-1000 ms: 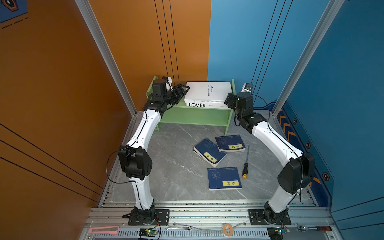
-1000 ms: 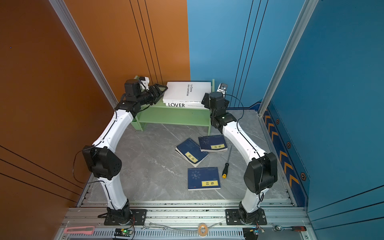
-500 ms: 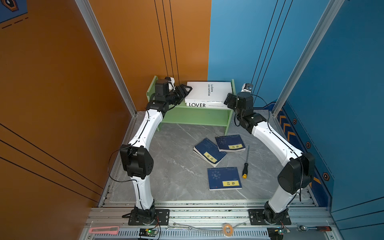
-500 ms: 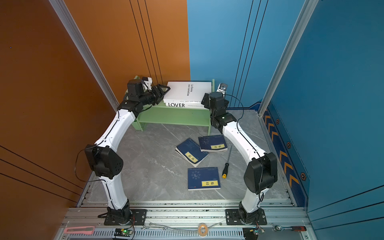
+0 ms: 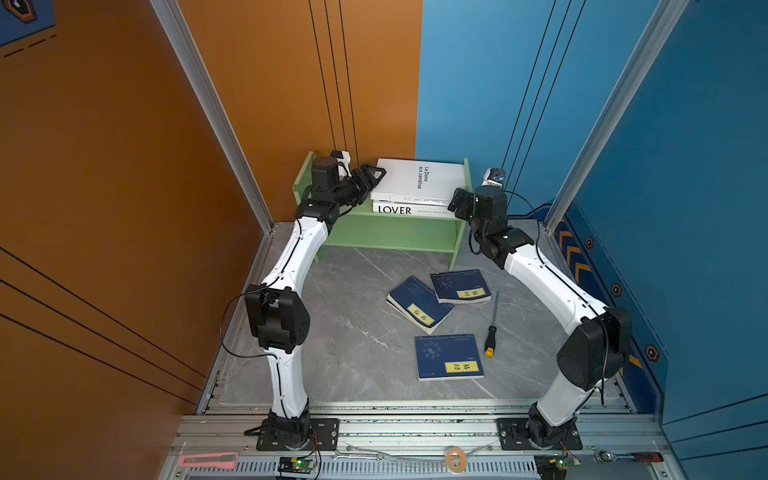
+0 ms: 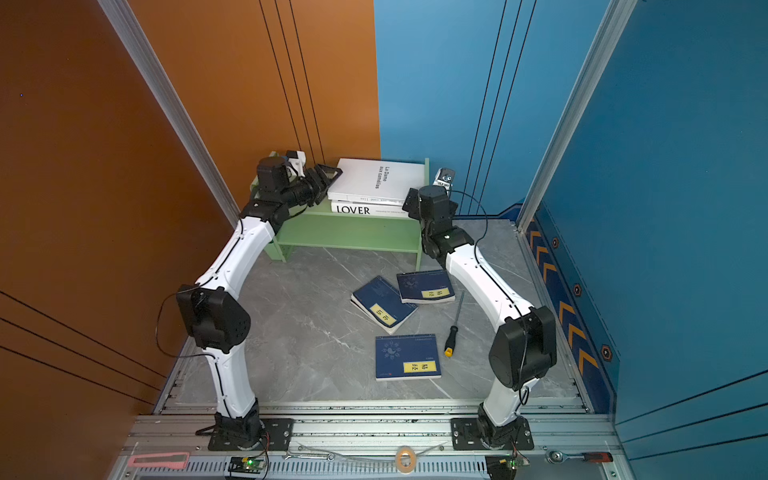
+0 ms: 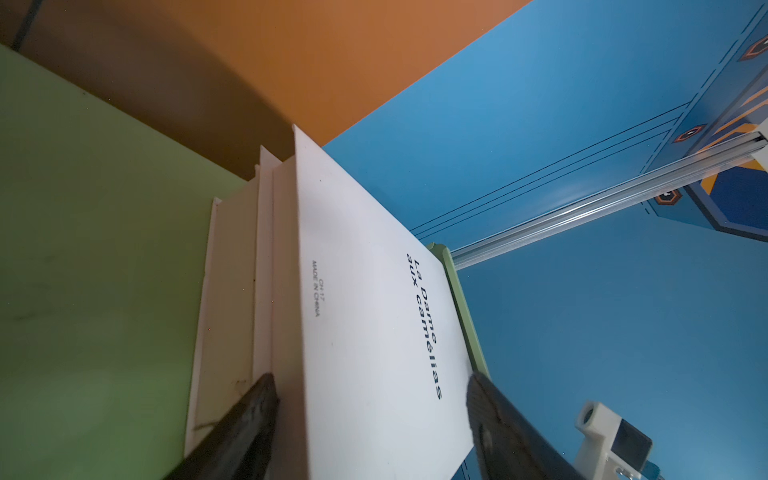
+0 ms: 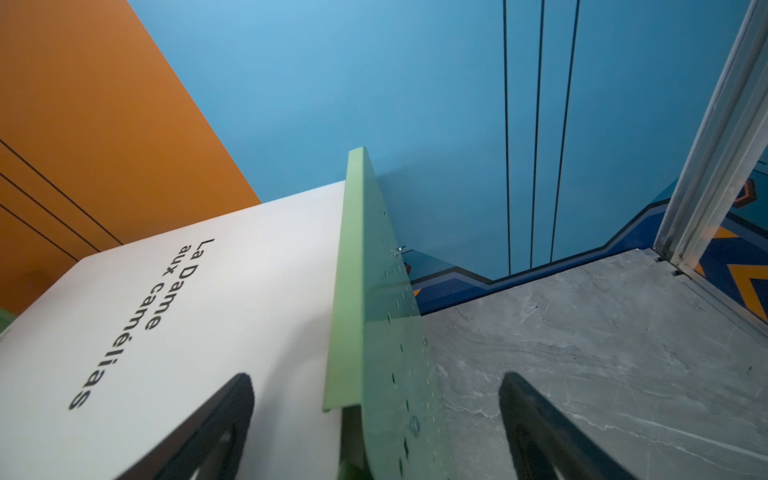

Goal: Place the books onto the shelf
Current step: 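Push the white book flush onto the LOVER book with both grippers, then release the white book and move both grippers down toward the blue books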

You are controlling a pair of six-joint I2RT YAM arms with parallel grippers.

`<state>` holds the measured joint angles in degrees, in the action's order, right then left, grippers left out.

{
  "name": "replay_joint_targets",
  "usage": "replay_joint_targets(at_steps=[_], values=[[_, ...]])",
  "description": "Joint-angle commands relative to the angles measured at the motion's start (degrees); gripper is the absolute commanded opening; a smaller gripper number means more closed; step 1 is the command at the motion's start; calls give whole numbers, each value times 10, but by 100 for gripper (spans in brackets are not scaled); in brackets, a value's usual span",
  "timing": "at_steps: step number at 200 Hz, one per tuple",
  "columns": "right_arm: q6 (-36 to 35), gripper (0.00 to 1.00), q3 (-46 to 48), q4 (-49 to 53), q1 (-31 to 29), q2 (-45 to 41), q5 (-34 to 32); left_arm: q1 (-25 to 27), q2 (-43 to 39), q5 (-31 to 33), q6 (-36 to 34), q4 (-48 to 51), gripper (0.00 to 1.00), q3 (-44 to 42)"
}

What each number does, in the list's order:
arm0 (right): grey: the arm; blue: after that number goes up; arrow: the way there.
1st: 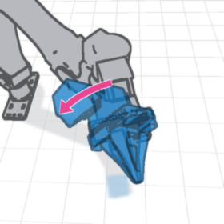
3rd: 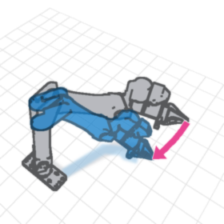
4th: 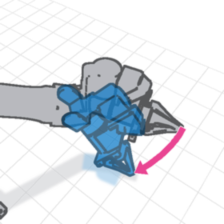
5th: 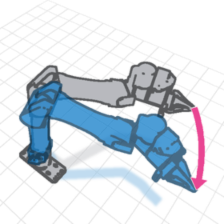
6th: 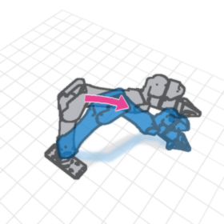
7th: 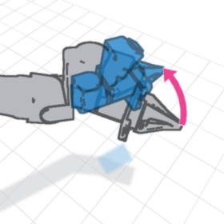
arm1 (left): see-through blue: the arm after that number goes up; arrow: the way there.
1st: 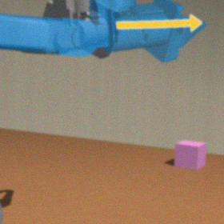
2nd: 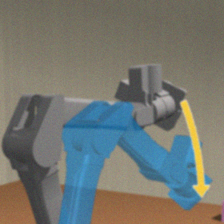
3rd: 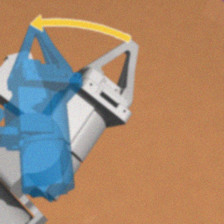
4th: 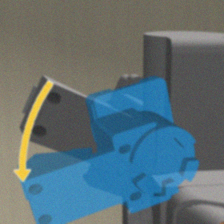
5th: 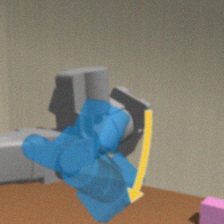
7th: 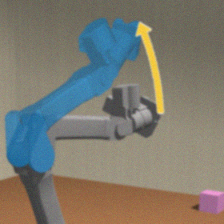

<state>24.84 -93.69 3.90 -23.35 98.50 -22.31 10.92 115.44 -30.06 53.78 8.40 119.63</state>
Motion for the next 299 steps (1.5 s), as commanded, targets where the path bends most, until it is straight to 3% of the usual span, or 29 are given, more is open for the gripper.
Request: replay_joint_targets(at_steps=[1, 97, 141, 172, 199, 230, 261, 299], values=[[-4, 94, 8, 4, -2, -19, 5, 15, 3, -34, -7, -9, 73, 30], [-6, 94, 5, 4, 6, -31, 6, 9, -26, 16, -33, 19, 77, -22], [-23, 96, -8, 15, 8, -52, 7, -19, -50, 18, -37, 34, 85, -45], [-59, 99, -8, 36, 8, -99, 9, -43, -130, 16, -60, -23, 100, -132], [-70, 100, 8, 72, 7, -151, 16, -53, -212, 8, -109, -28, 98, -222], [-37, 100, 67, 120, 7, -223, 21, -52, -313, -11, -136, -47, 98, -355], [8, 100, 142, 178, 3, -289, 36, -11, -424, 27, -171, -41, 98, -485], [102, 100, 252, 260, -7, -357, 60, 121, -526, 111, -209, -22, 98, -641]])
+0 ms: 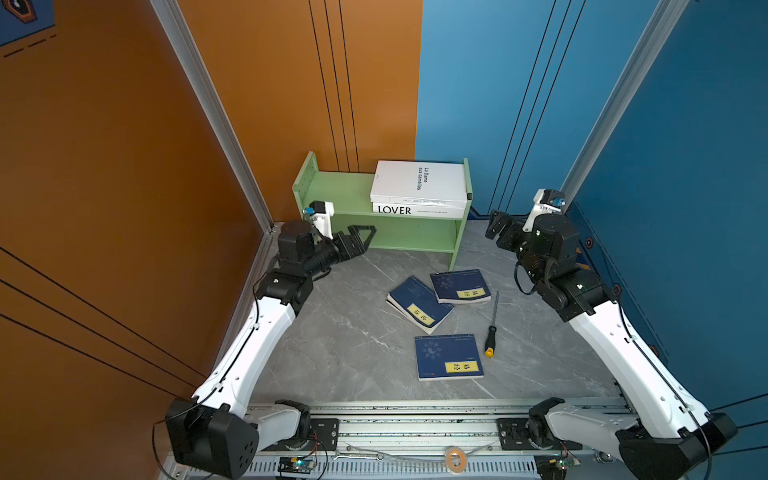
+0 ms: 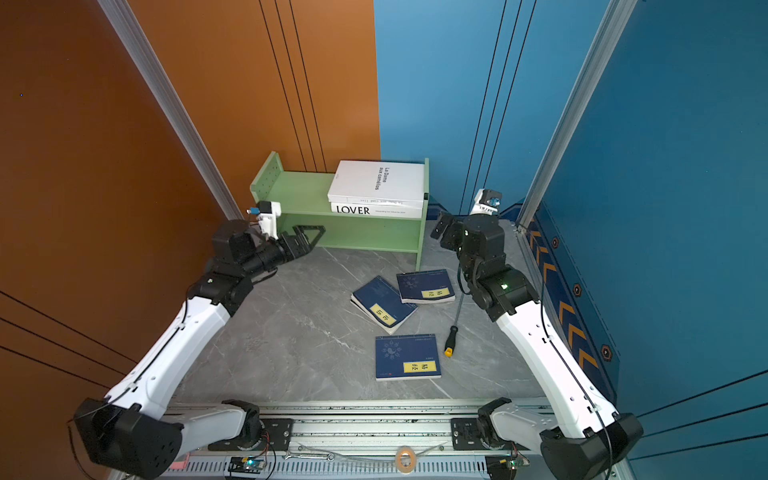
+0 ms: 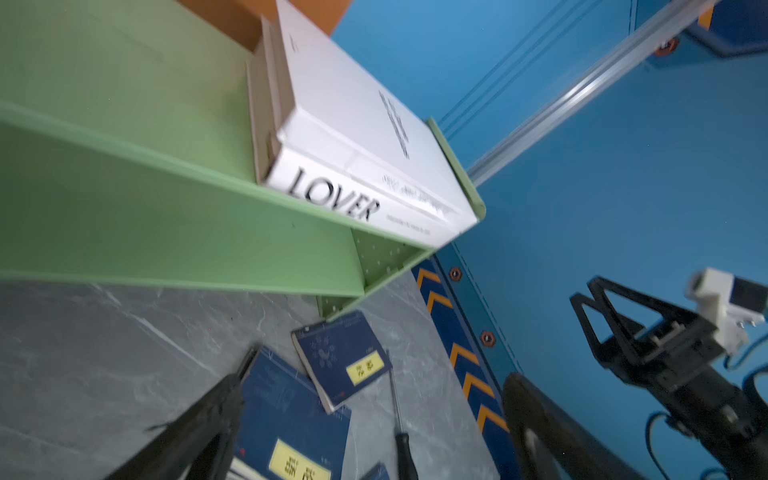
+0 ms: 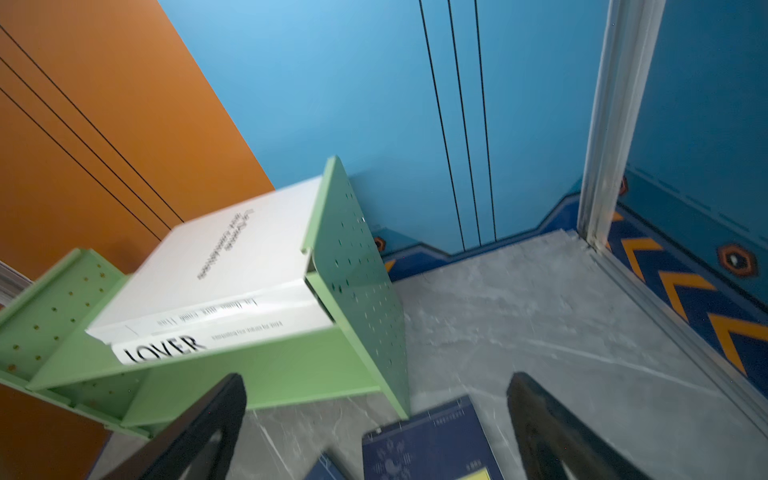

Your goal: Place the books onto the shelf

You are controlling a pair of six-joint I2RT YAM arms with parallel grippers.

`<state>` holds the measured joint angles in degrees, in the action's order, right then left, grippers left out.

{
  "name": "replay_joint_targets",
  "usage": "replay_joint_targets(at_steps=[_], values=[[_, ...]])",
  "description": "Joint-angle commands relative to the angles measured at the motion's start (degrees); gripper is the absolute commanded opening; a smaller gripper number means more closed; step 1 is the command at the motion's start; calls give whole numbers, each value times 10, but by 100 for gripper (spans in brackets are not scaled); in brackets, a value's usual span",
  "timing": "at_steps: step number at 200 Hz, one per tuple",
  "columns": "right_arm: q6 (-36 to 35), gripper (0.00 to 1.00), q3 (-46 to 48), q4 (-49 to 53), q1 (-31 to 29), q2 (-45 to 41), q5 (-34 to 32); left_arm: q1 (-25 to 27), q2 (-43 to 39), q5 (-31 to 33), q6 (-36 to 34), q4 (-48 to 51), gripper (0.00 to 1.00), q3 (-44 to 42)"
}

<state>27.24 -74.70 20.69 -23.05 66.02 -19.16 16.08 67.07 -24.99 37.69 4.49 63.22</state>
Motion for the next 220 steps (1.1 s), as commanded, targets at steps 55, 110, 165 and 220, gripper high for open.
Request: replay_joint_targets(at_steps=[55, 110, 165, 220], values=[[246, 100, 208, 182, -119, -106, -24, 244, -7, 131, -105, 14, 98, -177], [532, 100, 346, 197, -268, -200, -82, 347, 155, 97, -173, -42, 98, -145], [727, 100, 435, 173, -350, -200, -98, 386, 290, 84, -187, -97, 98, -92], [800, 99, 504, 97, -360, -190, -83, 385, 312, 176, -178, -84, 98, -102]])
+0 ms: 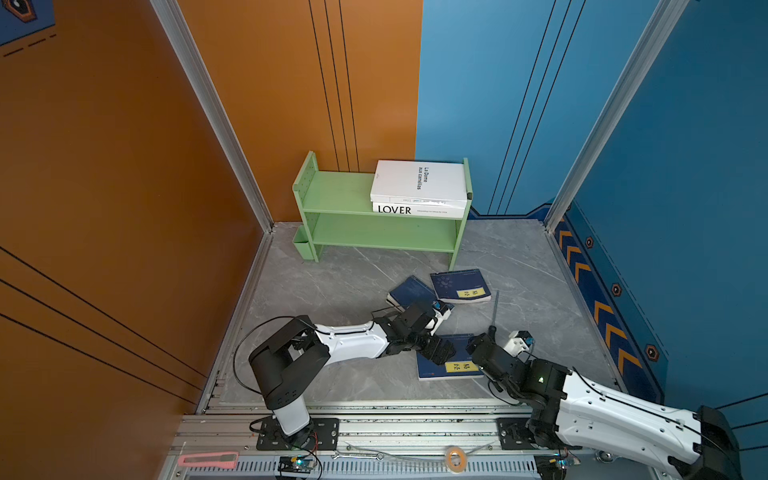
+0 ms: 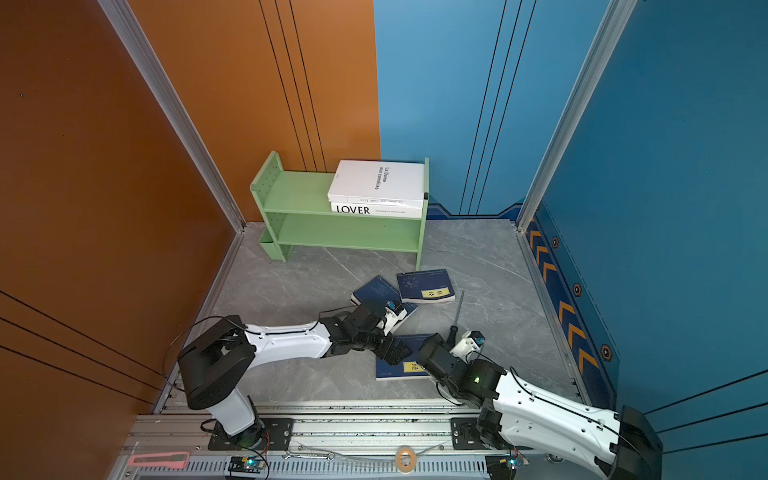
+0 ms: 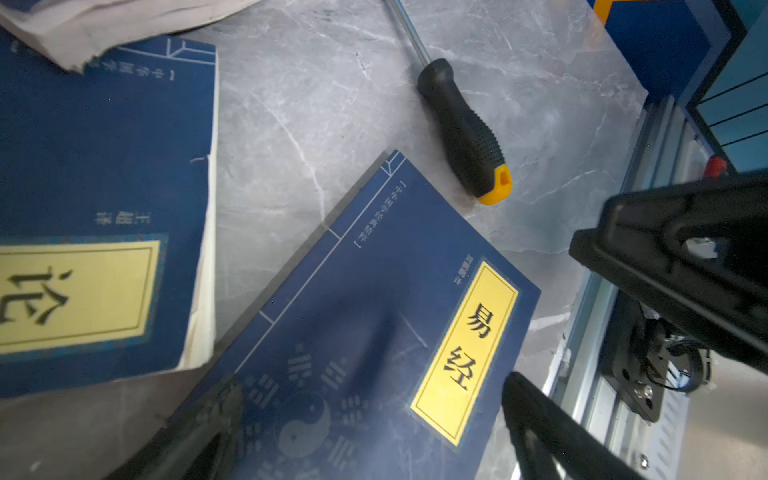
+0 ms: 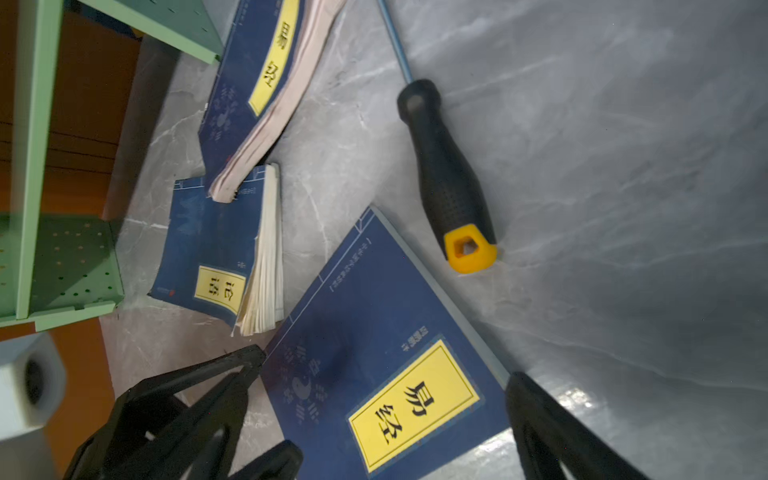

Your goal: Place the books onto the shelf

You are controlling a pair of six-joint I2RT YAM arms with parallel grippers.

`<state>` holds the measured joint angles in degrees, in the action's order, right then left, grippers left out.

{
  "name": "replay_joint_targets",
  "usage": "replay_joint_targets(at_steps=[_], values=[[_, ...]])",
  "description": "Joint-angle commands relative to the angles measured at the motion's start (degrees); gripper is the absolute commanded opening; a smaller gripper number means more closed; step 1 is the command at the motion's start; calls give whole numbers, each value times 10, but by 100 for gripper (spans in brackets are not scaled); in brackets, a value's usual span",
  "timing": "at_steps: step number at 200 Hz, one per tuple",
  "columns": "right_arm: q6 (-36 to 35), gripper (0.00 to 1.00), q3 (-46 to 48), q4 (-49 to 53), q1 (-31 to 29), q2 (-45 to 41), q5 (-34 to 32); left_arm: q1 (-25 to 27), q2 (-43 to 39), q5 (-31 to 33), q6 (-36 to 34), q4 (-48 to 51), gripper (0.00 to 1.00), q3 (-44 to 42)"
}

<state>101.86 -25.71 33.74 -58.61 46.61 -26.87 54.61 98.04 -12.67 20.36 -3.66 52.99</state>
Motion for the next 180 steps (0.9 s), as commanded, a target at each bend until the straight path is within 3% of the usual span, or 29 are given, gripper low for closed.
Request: replay_joint_targets(at_steps=[1, 22, 96, 180], values=[[54, 99, 15, -34, -5, 4, -6, -1, 2, 53, -4, -2, 98, -1], [60, 99, 24, -55, -4, 20, -3, -5, -5, 85, 1, 7, 98, -14], [54, 99, 34, -185, 15, 142, 40, -30, 6, 86, 20, 8, 98, -48], [-89, 99, -42, -306, 108, 291, 116, -71, -31, 66, 69, 19, 100, -105]])
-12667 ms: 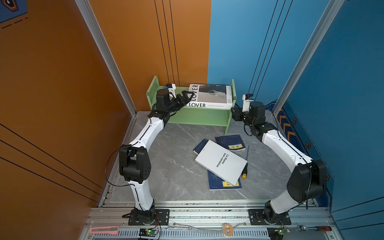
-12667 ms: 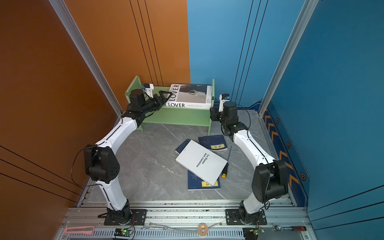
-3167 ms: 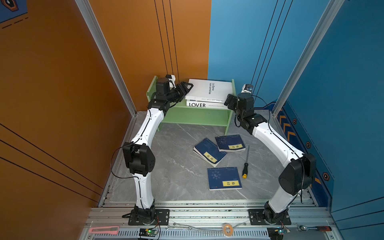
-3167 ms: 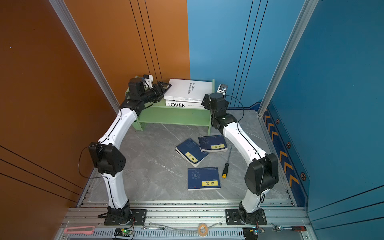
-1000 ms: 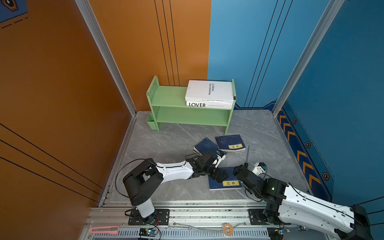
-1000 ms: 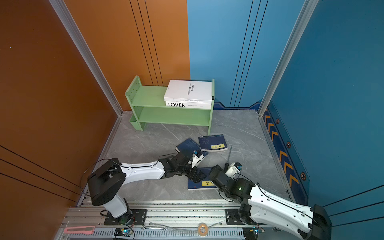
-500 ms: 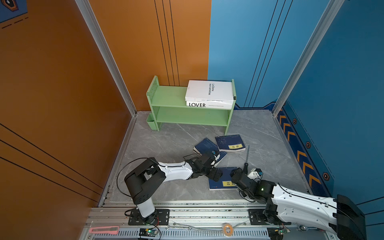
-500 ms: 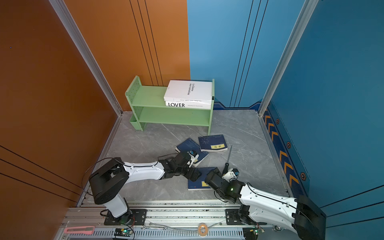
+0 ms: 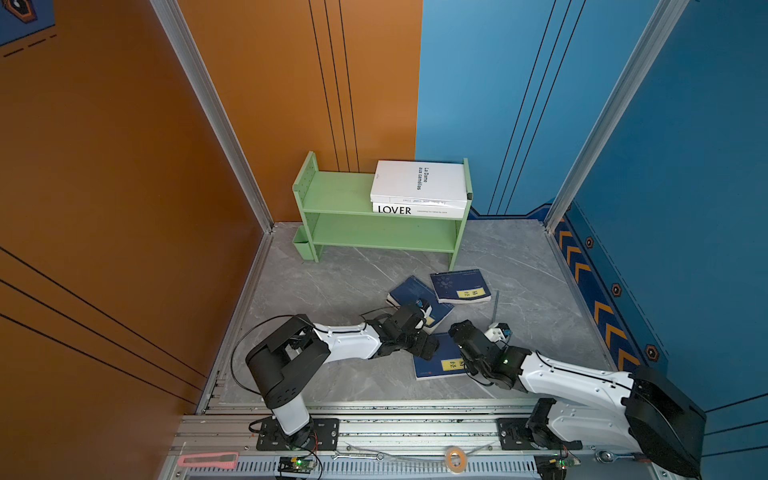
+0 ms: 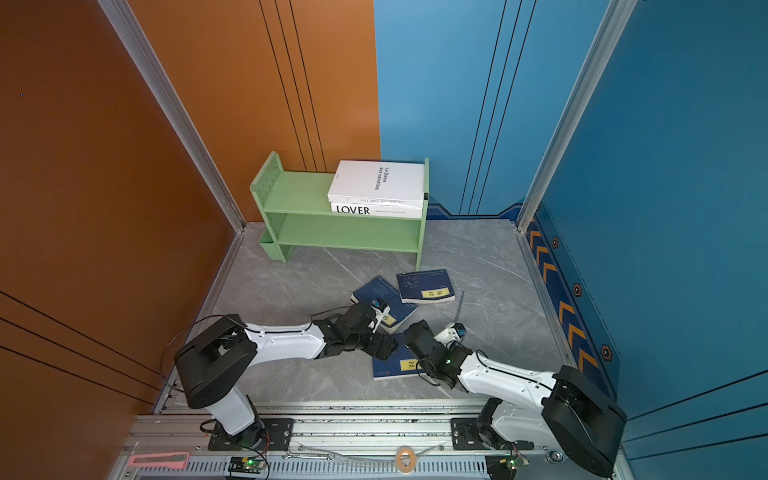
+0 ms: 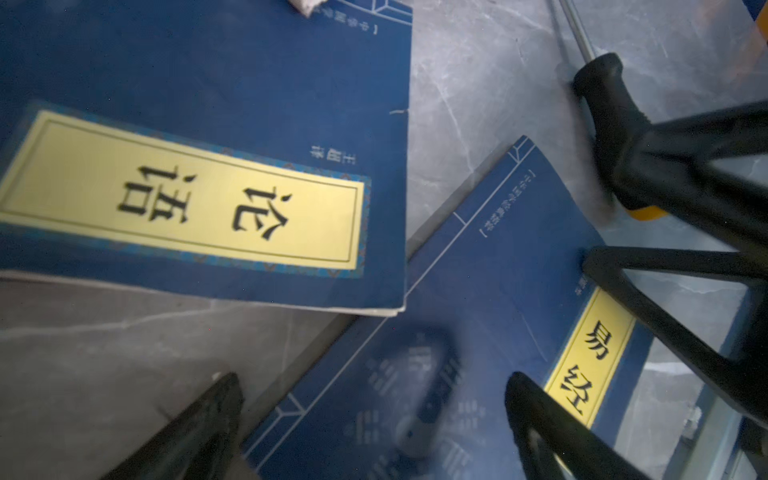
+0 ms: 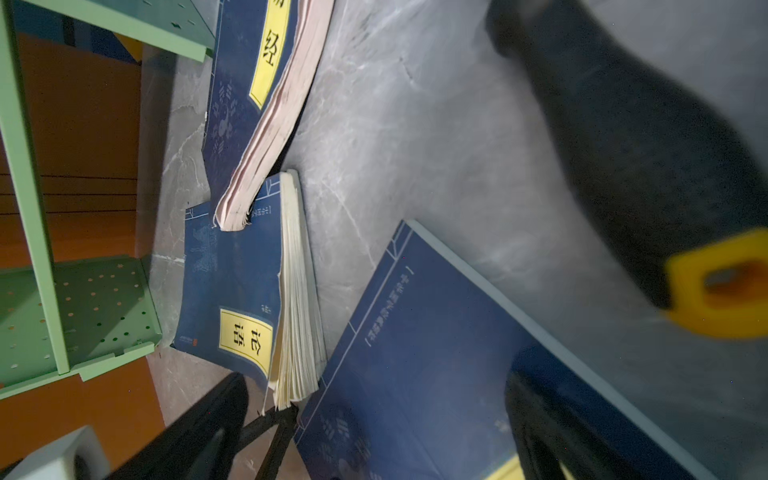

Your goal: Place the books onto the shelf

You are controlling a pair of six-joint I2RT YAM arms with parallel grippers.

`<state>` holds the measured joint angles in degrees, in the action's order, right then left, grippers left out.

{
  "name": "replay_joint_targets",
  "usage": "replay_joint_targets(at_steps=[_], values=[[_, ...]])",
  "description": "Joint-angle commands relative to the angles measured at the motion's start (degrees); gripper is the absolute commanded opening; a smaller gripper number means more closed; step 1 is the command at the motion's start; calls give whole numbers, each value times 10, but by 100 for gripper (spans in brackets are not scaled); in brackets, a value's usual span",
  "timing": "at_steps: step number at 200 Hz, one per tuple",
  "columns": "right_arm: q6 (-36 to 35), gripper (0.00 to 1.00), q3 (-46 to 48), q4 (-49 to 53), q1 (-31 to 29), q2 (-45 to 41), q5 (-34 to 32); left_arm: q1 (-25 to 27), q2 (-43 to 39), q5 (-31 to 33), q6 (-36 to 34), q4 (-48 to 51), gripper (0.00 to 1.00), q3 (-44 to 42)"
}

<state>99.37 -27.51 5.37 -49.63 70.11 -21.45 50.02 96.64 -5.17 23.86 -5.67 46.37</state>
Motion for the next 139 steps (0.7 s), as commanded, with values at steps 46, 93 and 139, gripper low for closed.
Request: replay_joint_targets(at_steps=[46, 93, 139], values=[[-113, 100, -95, 99, 31, 47, 52, -47, -65, 0, 41, 39, 100, -73], [-63, 100, -73, 248, 0, -74, 40, -44, -51, -31, 15, 18, 99, -58], [19, 100, -18, 249, -64, -111, 26, -32, 2, -40, -3, 15, 98, -18]])
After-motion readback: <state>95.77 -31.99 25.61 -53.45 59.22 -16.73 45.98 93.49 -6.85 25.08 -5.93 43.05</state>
